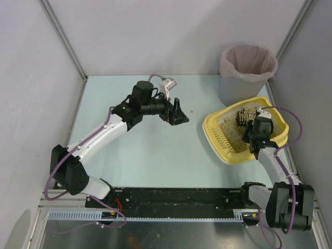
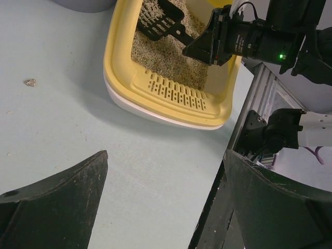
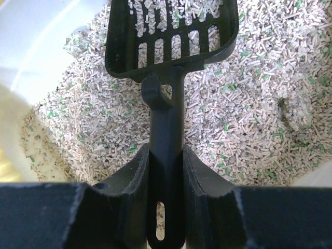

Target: Clean the litter box

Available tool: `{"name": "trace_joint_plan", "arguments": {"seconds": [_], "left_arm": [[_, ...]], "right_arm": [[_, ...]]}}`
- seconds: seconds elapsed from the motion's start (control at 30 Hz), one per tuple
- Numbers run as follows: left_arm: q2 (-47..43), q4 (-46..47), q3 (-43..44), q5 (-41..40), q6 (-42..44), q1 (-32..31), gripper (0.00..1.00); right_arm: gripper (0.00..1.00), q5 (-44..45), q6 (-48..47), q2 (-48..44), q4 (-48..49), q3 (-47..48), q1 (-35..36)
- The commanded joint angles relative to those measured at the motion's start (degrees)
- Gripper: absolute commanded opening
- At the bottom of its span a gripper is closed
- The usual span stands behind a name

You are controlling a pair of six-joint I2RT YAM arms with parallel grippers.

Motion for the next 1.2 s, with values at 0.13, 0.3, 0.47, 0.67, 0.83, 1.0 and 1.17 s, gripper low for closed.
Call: {"name": "trace_joint_plan", "arguments": {"seconds": [0.13, 0.3, 0.47, 0.67, 0.83, 1.0, 1.17], "left_arm": [[-0.67, 2.18, 0.05, 1.99, 1.51, -0.20, 0.96], [-0.67, 2.18, 0.05, 2.25, 0.63, -0.11, 0.96], [-1.46, 2.44, 0.05, 1.81, 0.46, -0.20, 0.96], [-1.90, 2.35, 0.05, 1.55, 0.28, -0.11, 0.96], [-1.81, 2.44, 0.05, 1.81, 0.19, -0.20, 0.96], [-2.16, 2.44, 0.05, 2.08, 0.19, -0.20, 0.96], [-2.17, 2.35, 0.13, 2.25, 0.11, -0.11, 0.96]], "right_arm": [[0.00, -2.91, 0.74, -0.17, 7.08, 1.03, -0.85], [0.00, -0.98, 5.49, -2.37, -1.97, 7.16, -0.93], [0.00, 0.69, 7.86, -3.69, -14.37, 12.88, -0.93], [0.00, 1.93, 8.57, -4.04, -23.69, 18.08, -0.93], [0.00, 0.09, 8.39, -0.27, -25.98, 19.39, -1.02], [0.00, -0.80, 7.87, 4.13, -29.14, 25.71, -1.02], [0.00, -0.80, 8.57, 8.87, -32.83, 29.67, -1.29]]}}
